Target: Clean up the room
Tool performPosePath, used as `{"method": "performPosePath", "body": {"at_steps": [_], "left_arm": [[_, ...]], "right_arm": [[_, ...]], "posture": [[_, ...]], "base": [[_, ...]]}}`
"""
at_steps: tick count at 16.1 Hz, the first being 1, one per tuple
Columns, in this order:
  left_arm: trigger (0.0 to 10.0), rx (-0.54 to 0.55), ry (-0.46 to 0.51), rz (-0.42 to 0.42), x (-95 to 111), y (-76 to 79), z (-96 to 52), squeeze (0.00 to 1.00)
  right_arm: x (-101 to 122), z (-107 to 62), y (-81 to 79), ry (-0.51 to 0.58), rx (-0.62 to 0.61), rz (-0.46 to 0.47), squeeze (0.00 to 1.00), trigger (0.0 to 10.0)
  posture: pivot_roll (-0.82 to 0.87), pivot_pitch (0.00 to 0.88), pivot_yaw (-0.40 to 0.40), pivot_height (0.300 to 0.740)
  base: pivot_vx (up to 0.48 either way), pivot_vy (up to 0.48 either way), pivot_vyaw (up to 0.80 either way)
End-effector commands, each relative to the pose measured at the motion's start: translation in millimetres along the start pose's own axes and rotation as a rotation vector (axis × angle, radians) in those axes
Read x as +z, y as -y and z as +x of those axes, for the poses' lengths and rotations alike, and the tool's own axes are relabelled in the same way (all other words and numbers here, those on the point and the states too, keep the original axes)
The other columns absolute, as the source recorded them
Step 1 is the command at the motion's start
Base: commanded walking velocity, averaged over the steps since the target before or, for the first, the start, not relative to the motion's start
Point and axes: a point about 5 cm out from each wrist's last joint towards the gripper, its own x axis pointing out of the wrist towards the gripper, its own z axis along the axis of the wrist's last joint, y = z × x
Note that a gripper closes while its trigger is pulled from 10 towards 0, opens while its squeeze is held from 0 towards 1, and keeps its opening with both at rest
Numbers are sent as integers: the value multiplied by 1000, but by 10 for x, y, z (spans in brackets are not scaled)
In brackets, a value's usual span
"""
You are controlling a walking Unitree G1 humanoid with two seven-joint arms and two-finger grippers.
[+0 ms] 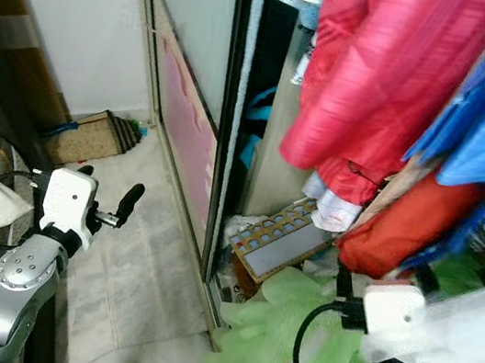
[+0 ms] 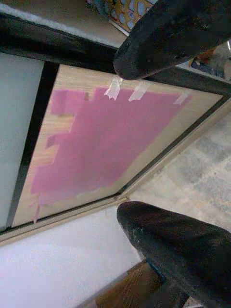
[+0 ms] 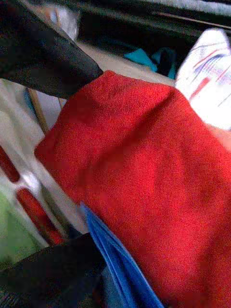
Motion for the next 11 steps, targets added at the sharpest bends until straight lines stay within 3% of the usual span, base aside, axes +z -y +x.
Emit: {"method": "performPosePath", "body": {"at_steps": [1,2,4,7,9,11], "left_arm": [[10000,-5,3,8,4,1,13,0],[10000,-5,-2,6,-7,0,9,0],[10000,-21,-1,5,0,27,12,0],[10000,-14,3,8,3,6,16,0],[10000,-5,5,9,7,-3,24,0],[10000,-5,10,12,16,11,31,0]], "right_arm": [[7,-7,-7,14,6,-23,0,10000],[-48,-31,-44,-17,33,14,0,10000],[-361,-173,-192,-264,57,265,0,10000],[-298,-131,-166,-158,84,135,0,10000],[-175,-86,-141,-11,105,-17,0,10000],[-97,15,-153,69,110,-61,0,10000]], "posture": [[-105,24,-29,740],[-106,25,-29,740],[-98,23,-30,740],[-100,24,-33,740],[-96,21,-35,740],[-89,16,-36,740]], "base": [[0,0,0],[0,0,0],[0,0,0],[0,0,0],[0,0,0],[0,0,0]]}}
